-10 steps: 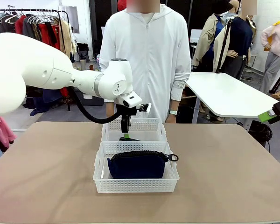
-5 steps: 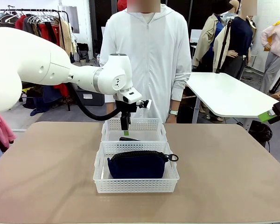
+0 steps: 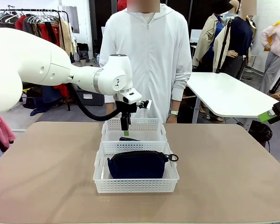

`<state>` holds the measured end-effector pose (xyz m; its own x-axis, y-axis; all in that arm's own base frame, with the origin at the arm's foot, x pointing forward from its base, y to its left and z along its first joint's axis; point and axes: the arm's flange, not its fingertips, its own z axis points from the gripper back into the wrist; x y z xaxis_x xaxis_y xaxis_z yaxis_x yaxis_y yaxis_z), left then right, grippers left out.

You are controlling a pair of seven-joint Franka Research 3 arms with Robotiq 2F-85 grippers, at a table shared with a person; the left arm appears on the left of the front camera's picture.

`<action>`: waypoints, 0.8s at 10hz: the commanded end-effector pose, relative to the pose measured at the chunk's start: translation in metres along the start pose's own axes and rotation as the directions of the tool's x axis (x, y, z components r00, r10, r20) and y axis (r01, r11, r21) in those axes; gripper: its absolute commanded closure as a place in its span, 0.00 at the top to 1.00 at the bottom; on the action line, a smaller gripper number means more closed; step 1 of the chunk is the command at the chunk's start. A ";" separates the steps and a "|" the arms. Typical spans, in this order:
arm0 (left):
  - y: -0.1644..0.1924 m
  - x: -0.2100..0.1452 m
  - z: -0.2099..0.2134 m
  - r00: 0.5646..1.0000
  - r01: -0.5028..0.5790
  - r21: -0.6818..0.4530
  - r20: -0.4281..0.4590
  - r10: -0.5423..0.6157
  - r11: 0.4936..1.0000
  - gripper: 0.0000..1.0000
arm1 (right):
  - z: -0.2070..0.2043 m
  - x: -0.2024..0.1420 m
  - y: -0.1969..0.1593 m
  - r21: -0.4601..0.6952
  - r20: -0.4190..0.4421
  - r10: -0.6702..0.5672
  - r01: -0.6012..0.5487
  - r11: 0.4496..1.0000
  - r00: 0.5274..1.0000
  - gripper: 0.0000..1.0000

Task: Distribute items into two baskets.
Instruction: Place the picked Stapler into the Organizing basket as instructed by the person.

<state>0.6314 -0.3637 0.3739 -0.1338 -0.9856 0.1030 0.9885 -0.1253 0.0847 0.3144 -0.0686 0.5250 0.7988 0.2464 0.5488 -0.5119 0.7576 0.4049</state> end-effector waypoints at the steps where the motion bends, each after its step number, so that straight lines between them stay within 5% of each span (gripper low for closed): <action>1: 0.002 -0.003 0.002 1.000 -0.003 0.014 -0.004 0.003 1.000 1.00 | 0.000 0.000 -0.001 -0.002 0.003 -0.004 0.004 1.000 1.000 1.00; 6: 0.000 0.000 0.000 1.000 0.000 0.000 0.000 0.000 1.000 1.00 | 0.000 0.000 -0.001 -0.002 0.003 -0.004 0.004 1.000 1.000 1.00; 8: -0.014 -0.032 0.047 0.981 -0.196 0.102 0.017 0.195 0.975 1.00 | 0.000 0.000 -0.001 -0.002 0.003 -0.004 0.004 1.000 1.000 1.00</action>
<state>0.6358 -0.3500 0.3971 -0.0278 -0.9921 0.1224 0.9923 -0.0126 0.1229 0.3144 -0.0686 0.5250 0.7988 0.2464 0.5488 -0.5119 0.7576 0.4049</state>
